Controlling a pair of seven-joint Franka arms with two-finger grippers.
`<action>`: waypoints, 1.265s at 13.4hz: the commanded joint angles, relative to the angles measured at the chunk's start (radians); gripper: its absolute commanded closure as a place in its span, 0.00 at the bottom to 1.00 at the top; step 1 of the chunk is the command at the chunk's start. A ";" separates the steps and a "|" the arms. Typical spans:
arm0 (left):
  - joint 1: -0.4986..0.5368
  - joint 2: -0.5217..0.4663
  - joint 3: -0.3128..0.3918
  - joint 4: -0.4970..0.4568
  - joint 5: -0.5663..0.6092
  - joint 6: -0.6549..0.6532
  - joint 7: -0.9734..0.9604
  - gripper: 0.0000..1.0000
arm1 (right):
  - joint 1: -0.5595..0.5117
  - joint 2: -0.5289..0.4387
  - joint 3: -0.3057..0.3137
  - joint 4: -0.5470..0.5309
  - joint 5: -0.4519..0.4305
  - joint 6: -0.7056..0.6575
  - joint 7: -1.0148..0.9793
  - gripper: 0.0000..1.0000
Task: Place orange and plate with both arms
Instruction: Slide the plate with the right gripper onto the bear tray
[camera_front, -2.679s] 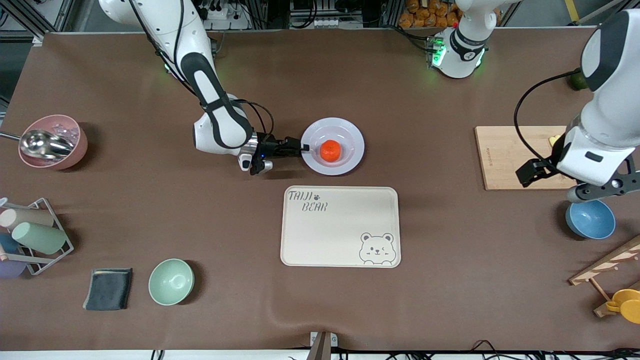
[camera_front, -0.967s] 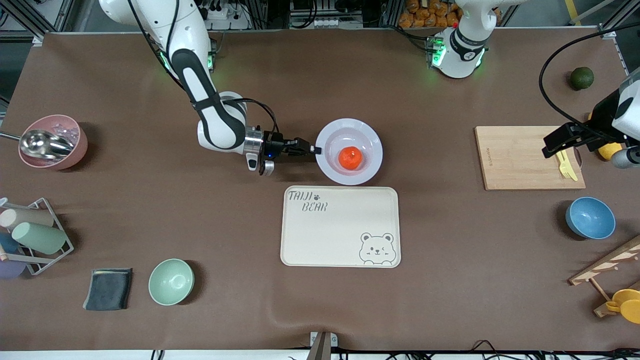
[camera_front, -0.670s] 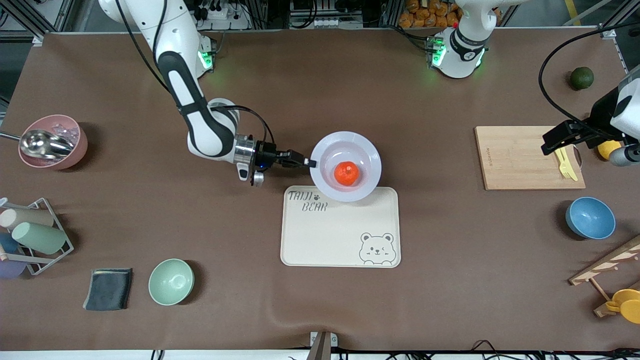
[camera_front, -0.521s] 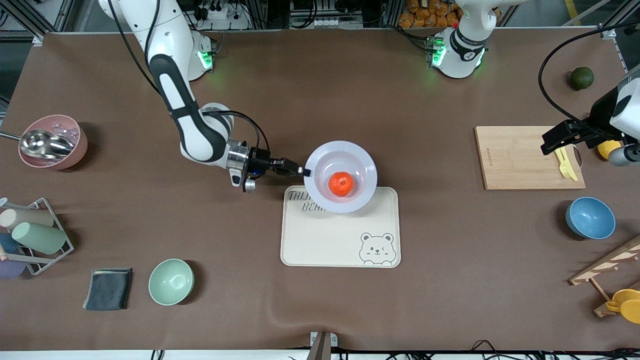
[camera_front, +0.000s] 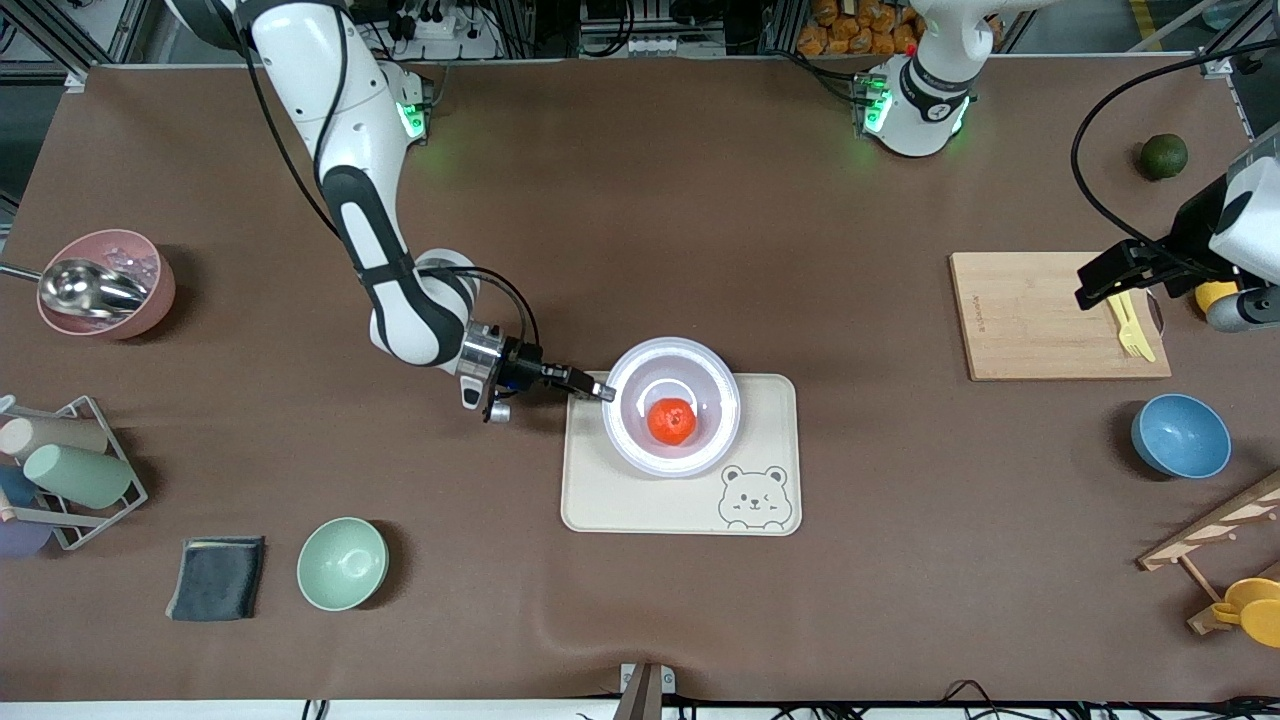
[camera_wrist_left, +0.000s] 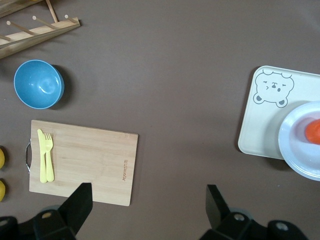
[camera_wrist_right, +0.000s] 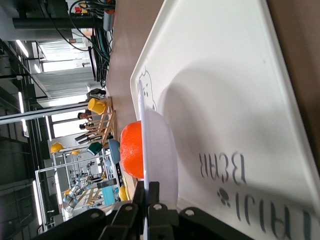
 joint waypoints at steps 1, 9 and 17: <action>-0.004 -0.013 0.003 -0.009 -0.020 0.012 0.002 0.00 | 0.004 0.077 0.008 0.117 0.021 0.041 0.026 1.00; -0.003 -0.013 0.003 -0.014 -0.022 0.012 0.002 0.00 | -0.006 0.134 0.008 0.172 0.020 0.046 0.024 0.70; -0.004 -0.013 0.003 -0.020 -0.006 0.016 0.006 0.00 | -0.003 0.105 -0.001 0.204 -0.273 0.104 0.429 0.41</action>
